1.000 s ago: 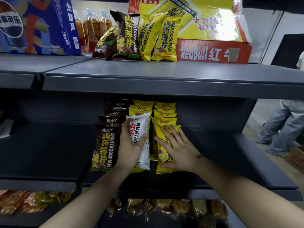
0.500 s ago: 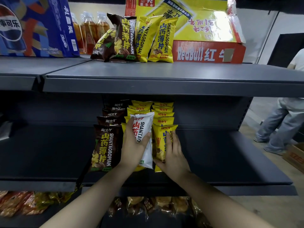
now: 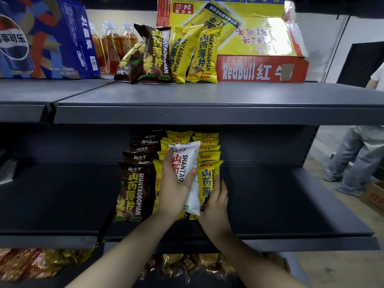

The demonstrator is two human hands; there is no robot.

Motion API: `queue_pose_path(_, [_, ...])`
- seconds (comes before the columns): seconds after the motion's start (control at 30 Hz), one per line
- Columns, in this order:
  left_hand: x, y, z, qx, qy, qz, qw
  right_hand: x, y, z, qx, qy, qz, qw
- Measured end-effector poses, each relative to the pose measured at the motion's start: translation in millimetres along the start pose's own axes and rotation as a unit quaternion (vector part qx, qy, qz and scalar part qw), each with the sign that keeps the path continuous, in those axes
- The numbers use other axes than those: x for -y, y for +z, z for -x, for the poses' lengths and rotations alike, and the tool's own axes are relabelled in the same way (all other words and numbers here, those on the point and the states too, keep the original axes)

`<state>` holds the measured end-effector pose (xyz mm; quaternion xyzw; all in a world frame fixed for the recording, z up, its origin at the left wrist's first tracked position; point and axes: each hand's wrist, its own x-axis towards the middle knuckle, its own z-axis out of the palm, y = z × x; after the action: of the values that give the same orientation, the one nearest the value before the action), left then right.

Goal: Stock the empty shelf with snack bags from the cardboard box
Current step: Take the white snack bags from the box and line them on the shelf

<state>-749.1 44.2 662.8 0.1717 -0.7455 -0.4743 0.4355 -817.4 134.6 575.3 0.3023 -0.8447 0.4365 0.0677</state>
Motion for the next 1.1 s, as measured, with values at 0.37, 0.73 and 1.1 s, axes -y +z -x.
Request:
queue_pose_path(0.37, [-52,80,1,-0.002,0.103,-0.087,0.991,-32,-86,-14,0.058,0.044,0.005,0.997])
queue_pose_path(0.73, [-38,202,-25,-0.009,0.002,-0.165,0.986,-110,-192,-34,0.049,0.094,0.076,0.991])
queue_pose_path(1.1, [34,244,-77,-0.061,-0.057,-0.229,0.970,-134,-196,-24,0.075,0.074,0.008,0.994])
